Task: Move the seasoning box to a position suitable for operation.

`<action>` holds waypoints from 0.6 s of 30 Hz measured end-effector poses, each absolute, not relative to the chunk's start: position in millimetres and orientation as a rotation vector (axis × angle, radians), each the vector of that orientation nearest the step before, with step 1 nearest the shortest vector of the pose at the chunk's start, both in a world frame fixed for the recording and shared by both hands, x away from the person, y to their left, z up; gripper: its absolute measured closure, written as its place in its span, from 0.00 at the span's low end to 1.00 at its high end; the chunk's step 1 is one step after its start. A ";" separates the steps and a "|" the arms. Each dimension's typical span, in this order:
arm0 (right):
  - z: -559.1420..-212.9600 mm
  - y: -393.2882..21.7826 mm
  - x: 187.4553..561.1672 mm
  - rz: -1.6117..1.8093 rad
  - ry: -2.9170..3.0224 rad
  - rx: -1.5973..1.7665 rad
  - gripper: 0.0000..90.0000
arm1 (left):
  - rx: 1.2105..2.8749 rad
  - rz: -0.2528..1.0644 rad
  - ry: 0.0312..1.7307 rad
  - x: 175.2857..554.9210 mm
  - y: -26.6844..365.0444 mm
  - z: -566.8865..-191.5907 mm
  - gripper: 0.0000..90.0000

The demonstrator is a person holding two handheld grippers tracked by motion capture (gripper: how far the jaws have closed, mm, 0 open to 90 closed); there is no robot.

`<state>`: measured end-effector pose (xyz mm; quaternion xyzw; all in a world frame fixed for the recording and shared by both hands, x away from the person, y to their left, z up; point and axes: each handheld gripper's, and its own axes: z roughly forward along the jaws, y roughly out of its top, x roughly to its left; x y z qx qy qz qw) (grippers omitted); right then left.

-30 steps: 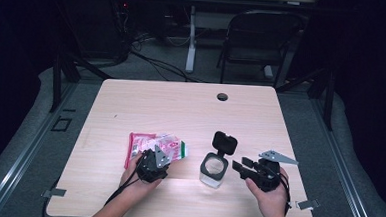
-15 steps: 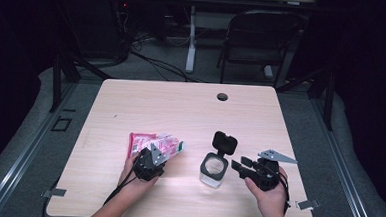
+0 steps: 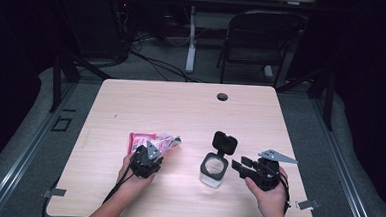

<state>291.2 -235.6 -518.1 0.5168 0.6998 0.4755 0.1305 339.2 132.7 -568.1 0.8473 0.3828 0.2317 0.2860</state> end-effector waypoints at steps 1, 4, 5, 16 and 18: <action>-518.2 -235.7 291.2 1.381 2.032 1.502 0.59 | 2.263 0.618 1.026 339.4 133.0 -568.1 0.76; -518.5 -235.7 291.4 1.385 2.029 1.506 0.59 | 2.251 0.613 1.037 340.5 134.2 -568.6 0.78; -518.5 -235.7 291.4 1.386 2.028 1.506 0.59 | 2.252 0.603 1.037 341.1 135.2 -568.3 0.79; -518.8 -235.9 291.5 1.388 2.026 1.508 0.59 | 2.223 0.551 1.071 345.3 142.0 -567.5 0.86; -518.8 -235.9 291.5 1.387 2.027 1.509 0.59 | 2.220 0.545 1.075 345.9 143.1 -567.4 0.87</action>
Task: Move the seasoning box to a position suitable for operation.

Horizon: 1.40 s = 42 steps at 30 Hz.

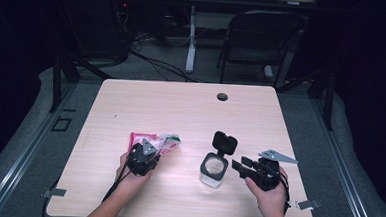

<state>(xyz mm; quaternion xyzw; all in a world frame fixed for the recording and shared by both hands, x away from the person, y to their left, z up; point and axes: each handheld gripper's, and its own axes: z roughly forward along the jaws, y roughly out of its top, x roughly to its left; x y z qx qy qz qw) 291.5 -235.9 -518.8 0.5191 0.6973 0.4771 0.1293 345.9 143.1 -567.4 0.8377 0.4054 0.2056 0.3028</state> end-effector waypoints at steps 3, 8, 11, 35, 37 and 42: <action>-518.8 -236.1 291.5 1.389 2.024 1.511 0.59 | 2.212 0.544 1.083 346.6 143.9 -567.6 0.88; -518.7 -236.2 291.3 1.390 2.022 1.511 0.59 | 2.187 0.520 1.107 348.5 146.2 -568.1 0.91; -518.7 -236.2 291.3 1.389 2.022 1.511 0.59 | 2.180 0.505 1.110 349.6 147.6 -568.2 0.93; -519.0 -237.0 291.4 1.390 2.010 1.513 0.59 | 2.151 0.440 1.128 353.8 153.8 -567.7 0.99; -518.9 -237.2 291.4 1.389 2.009 1.512 0.59 | 2.150 0.436 1.126 354.0 154.0 -567.7 0.99; -519.0 -237.2 291.2 1.390 2.008 1.509 0.59 | 2.147 0.432 1.124 354.6 155.4 -566.4 0.99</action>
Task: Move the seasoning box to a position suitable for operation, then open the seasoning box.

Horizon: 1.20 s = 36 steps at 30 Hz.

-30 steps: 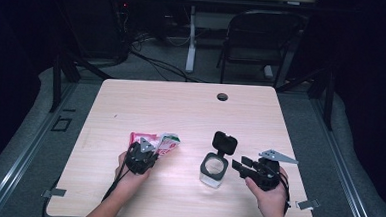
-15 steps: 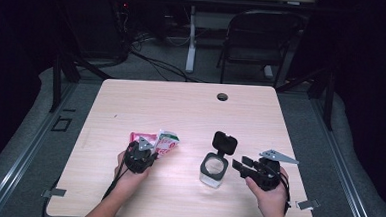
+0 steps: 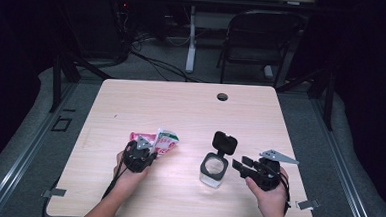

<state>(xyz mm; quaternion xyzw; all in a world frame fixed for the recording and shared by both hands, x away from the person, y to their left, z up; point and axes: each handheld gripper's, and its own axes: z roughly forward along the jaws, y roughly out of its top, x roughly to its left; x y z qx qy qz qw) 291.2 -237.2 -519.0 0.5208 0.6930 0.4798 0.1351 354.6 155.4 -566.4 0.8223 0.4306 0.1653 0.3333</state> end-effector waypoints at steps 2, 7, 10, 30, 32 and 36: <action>-518.7 -237.5 291.1 1.392 2.008 1.514 0.59 | 2.143 0.428 1.127 354.6 156.6 -564.9 0.99; -518.7 -237.9 291.8 1.401 2.002 1.516 0.59 | 2.128 0.426 1.128 353.2 159.9 -560.0 0.99; -518.8 -237.6 292.3 1.403 1.999 1.514 0.59 | 2.117 0.415 1.136 352.8 163.6 -556.4 1.00; -518.1 -238.3 291.9 1.401 2.001 1.511 0.59 | 2.064 0.469 1.127 346.0 179.8 -533.2 1.00; -517.7 -238.9 292.0 1.411 1.989 1.519 0.59 | 2.066 0.487 1.122 344.6 181.1 -530.2 1.00; -517.2 -239.8 291.4 1.417 1.982 1.523 0.59 | 2.056 0.497 1.126 344.2 183.8 -527.7 1.00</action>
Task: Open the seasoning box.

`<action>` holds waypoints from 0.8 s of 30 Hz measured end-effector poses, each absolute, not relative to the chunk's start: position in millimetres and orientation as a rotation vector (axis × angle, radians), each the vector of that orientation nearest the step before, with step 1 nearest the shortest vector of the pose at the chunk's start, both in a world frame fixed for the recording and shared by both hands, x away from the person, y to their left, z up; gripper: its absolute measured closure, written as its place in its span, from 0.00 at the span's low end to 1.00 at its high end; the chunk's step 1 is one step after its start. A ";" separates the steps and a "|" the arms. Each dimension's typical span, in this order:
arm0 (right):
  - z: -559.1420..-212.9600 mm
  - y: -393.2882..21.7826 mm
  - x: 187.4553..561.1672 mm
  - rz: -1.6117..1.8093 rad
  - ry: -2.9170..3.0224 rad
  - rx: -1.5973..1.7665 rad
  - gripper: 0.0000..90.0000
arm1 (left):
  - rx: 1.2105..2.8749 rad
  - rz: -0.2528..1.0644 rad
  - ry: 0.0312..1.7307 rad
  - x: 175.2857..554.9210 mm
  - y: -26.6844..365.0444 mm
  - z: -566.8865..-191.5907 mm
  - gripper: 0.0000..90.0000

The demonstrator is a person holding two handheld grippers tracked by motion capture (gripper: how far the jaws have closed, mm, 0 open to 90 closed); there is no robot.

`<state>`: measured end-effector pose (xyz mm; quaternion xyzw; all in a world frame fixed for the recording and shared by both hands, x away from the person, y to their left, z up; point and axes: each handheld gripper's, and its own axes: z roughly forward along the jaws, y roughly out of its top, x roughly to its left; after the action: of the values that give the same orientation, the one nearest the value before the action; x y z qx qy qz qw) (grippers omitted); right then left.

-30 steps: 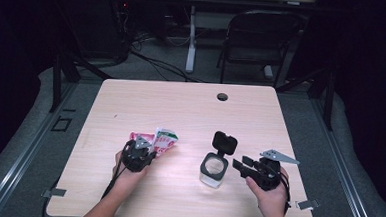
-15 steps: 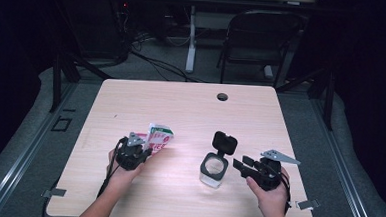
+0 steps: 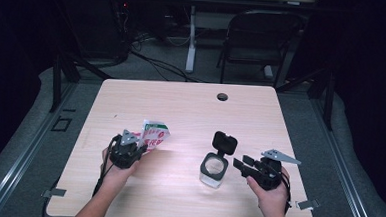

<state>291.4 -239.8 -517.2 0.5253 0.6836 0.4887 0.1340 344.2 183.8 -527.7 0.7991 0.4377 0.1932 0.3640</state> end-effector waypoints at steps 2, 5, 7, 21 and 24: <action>-517.1 -239.7 291.4 1.418 1.980 1.523 0.59 | 2.052 0.491 1.127 344.6 184.8 -527.4 1.00; -517.0 -239.4 291.1 1.416 1.985 1.521 0.59 | 2.050 0.499 1.125 344.3 185.3 -526.0 1.00; -517.1 -239.5 291.3 1.414 1.983 1.522 0.59 | 2.047 0.509 1.123 343.9 186.6 -524.2 1.00; -517.4 -239.3 291.5 1.416 1.979 1.523 0.59 | 1.951 0.621 1.131 339.2 209.2 -491.1 1.00; -517.7 -238.8 291.6 1.418 1.979 1.519 0.59 | 1.934 0.647 1.139 338.9 214.5 -486.0 1.00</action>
<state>291.6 -238.8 -517.7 0.5245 0.6832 0.4896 0.1357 338.9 214.5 -486.0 0.7618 0.4484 0.2549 0.3920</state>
